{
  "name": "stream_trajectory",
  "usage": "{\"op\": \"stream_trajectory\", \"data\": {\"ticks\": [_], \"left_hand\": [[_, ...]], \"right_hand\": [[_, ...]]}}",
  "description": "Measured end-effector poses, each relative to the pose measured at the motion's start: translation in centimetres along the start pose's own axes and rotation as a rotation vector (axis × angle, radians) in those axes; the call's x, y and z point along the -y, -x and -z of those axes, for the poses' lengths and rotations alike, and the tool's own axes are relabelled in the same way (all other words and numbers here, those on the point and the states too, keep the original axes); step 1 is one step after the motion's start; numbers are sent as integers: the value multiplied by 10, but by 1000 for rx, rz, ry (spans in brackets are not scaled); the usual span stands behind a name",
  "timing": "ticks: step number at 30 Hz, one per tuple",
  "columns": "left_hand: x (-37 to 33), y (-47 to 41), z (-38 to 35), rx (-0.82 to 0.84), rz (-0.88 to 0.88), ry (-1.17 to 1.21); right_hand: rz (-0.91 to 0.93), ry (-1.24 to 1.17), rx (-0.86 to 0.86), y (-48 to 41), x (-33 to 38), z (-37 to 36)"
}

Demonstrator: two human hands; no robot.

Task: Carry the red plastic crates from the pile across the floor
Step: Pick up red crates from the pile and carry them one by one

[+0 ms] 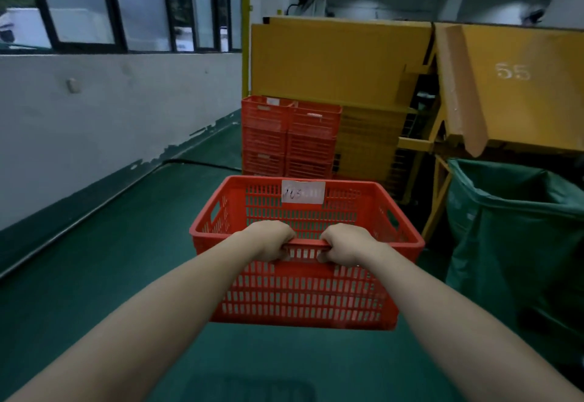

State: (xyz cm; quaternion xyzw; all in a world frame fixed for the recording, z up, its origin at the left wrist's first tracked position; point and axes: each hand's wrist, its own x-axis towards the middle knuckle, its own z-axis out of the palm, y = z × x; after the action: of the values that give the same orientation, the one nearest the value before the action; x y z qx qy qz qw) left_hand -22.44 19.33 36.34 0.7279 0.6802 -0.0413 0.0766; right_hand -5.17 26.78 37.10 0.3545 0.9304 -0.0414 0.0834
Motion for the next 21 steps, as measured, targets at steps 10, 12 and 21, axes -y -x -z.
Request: {"op": "stream_trajectory", "data": {"ticks": [10, 12, 21], "left_hand": [[90, -219, 45, 50, -174, -58], [99, -260, 49, 61, -193, -49], [128, -482, 75, 81, -194, -45]], "right_hand": [[-200, -100, -6, -174, -100, 29], [-220, -102, 4, -204, -126, 33], [-211, -83, 29, -364, -283, 55]]}}
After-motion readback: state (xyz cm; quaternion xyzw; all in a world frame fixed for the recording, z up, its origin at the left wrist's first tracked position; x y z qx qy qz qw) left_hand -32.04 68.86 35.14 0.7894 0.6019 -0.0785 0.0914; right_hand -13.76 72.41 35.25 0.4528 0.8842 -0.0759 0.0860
